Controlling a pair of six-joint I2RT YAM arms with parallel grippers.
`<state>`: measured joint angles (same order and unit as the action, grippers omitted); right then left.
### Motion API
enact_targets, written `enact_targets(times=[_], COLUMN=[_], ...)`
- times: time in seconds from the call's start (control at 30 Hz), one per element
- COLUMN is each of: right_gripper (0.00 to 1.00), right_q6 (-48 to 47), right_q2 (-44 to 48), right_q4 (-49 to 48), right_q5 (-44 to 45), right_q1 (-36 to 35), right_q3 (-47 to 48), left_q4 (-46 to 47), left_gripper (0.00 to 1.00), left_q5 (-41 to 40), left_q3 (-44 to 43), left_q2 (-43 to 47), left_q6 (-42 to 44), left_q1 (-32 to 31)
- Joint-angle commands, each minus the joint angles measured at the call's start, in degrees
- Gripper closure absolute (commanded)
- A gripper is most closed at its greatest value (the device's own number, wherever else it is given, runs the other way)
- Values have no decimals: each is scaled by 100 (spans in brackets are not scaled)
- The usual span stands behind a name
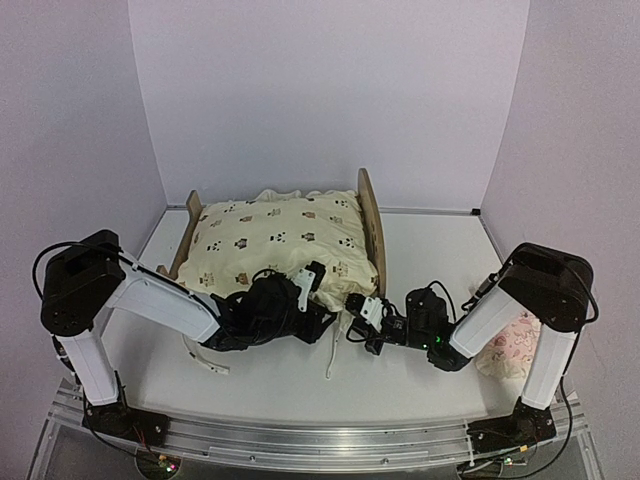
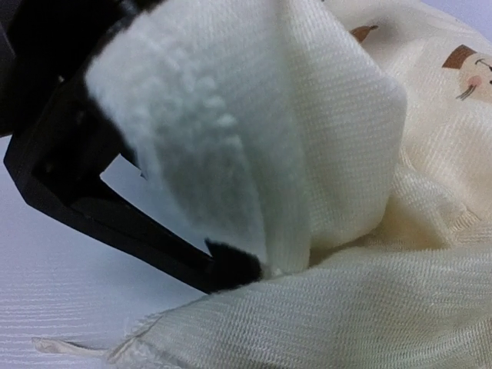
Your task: Set up the pet bed
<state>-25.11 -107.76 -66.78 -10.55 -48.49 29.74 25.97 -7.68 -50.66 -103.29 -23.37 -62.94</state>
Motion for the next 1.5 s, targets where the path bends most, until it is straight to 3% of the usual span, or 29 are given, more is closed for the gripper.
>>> enact_targets(times=[0.0,0.2,0.33,0.5,0.6,1.0,1.47], right_gripper=[100,100,100,100,100,100,100], right_q6=[-62,-125,-120,-111,-117,-104,-73], right_q2=[-130,-174,-224,-271,-272,-260,-245], right_q4=[-151,-150,-146,-150,-148,-151,-151], right_q5=[-105,-27,-34,-42,-40,-89,-125], right_q1=[8,11,13,8,7,7,10], right_q3=[197,212,240,279,278,288,288], left_q4=[186,261,270,-173,-575,-766,-1026], left_gripper=[65,56,45,60,63,60,71], left_q5=[22,744,492,18,-68,510,627], left_q3=[-459,-512,-312,-332,-501,-777,-1136], left_q2=[-4,251,379,250,104,-155,-447], left_q6=[216,273,327,220,122,113,116], left_q1=[10,-3,-17,3,34,160,269])
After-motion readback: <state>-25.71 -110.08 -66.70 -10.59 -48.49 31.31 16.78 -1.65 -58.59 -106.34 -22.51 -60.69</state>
